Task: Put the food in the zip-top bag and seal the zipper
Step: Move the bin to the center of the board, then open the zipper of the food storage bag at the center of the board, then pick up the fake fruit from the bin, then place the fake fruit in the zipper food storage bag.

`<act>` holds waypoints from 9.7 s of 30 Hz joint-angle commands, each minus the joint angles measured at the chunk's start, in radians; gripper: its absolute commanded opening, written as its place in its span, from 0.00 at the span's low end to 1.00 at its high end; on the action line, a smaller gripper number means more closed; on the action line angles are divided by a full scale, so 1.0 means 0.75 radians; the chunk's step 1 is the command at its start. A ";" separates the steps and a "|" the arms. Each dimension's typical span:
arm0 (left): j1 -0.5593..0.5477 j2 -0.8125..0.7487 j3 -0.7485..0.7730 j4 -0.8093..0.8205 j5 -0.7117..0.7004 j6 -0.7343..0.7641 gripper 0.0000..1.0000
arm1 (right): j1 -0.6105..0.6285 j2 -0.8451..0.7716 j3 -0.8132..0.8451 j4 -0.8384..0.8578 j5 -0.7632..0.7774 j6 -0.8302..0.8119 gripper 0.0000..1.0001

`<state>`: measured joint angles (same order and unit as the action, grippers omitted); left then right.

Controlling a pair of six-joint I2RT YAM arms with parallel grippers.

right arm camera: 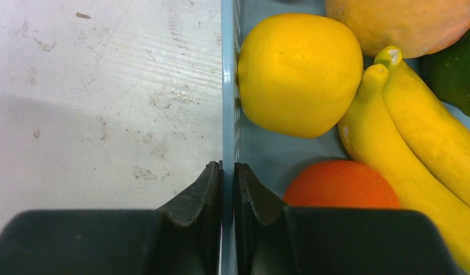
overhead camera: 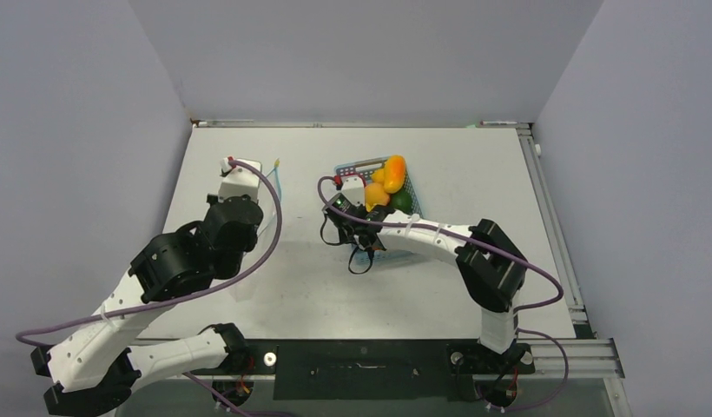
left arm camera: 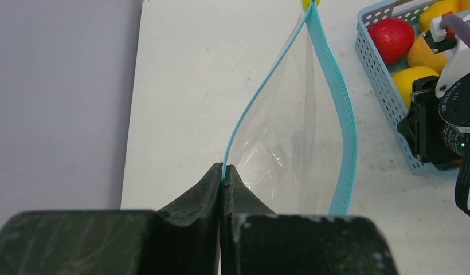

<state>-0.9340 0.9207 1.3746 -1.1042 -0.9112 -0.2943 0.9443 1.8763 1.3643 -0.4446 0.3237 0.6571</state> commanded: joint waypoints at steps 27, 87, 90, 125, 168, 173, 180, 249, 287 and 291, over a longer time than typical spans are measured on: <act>0.046 0.208 0.026 0.107 -0.105 0.078 0.00 | -0.164 -0.440 -0.288 0.067 0.077 -0.031 0.46; -0.150 0.387 -0.358 0.624 0.033 -0.027 0.00 | -0.131 -0.697 -0.466 0.727 -0.708 0.304 0.05; -0.171 0.389 -0.356 0.619 0.006 -0.030 0.00 | -0.098 -0.668 -0.448 0.746 -0.702 0.318 0.05; -0.279 0.388 -0.389 0.622 -0.118 -0.013 0.00 | -0.038 -0.655 -0.443 0.787 -0.637 0.345 0.05; -0.385 0.392 -0.399 0.571 -0.383 -0.013 0.00 | -0.002 -0.425 -0.494 0.675 -0.606 0.384 0.90; -0.385 0.416 -0.396 0.565 -0.371 -0.013 0.00 | -0.002 -0.480 -0.469 0.660 -0.609 0.361 0.90; -0.385 0.453 -0.383 0.543 -0.382 -0.028 0.00 | -0.004 -0.563 -0.436 0.554 -0.564 0.308 0.90; -0.379 0.433 -0.336 0.464 -0.236 -0.082 0.00 | -0.392 -0.436 -0.465 -0.181 -0.080 -0.252 0.82; -0.378 0.420 -0.338 0.471 -0.221 -0.086 0.00 | -0.388 -0.900 -0.391 0.205 -0.709 -0.018 0.41; -0.378 0.402 -0.341 0.476 -0.211 -0.088 0.00 | -0.375 -0.884 -0.427 0.335 -0.806 0.054 0.41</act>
<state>-1.2167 1.2655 1.0782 -0.7597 -1.0763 -0.3389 0.6552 1.2205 1.0676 -0.3542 -0.1562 0.6209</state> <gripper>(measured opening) 0.001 0.694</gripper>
